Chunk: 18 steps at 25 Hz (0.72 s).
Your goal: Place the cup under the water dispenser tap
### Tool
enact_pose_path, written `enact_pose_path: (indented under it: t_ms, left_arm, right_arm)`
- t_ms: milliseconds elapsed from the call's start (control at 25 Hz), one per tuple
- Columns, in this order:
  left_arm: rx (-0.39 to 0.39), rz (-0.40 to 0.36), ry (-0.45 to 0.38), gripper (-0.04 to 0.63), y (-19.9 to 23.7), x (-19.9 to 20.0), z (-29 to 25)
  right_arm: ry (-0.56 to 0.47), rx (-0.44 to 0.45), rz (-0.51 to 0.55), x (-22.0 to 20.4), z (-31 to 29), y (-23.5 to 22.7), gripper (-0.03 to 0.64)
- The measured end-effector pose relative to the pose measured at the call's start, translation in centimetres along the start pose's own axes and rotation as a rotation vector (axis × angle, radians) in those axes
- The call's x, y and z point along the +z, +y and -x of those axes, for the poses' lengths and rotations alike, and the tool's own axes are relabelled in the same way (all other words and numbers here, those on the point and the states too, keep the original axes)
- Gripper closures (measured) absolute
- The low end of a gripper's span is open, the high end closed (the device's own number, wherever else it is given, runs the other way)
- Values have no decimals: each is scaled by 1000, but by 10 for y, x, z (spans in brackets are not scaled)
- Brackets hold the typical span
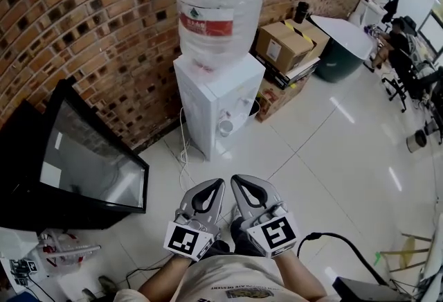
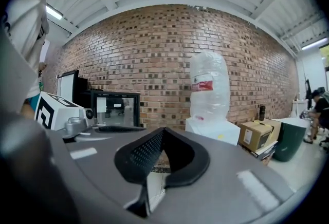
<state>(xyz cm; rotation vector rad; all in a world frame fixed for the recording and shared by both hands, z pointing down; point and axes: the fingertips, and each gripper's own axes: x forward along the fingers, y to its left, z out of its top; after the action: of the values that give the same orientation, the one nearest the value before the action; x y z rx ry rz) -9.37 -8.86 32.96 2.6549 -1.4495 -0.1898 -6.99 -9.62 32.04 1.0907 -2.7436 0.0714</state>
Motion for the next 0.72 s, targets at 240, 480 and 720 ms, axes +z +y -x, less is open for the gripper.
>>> enact_pose_path:
  t_ms: [240, 480, 720]
  left_arm:
    - [7, 34, 5, 604, -9, -5, 11]
    - [23, 20, -22, 604, -19, 5, 16]
    - [37, 2, 7, 604, -49, -1, 34]
  right_arm:
    - [51, 21, -8, -12, 17, 16, 611]
    - [74, 40, 13, -15, 31, 27, 611]
    - [65, 39, -4, -21, 70, 34, 611]
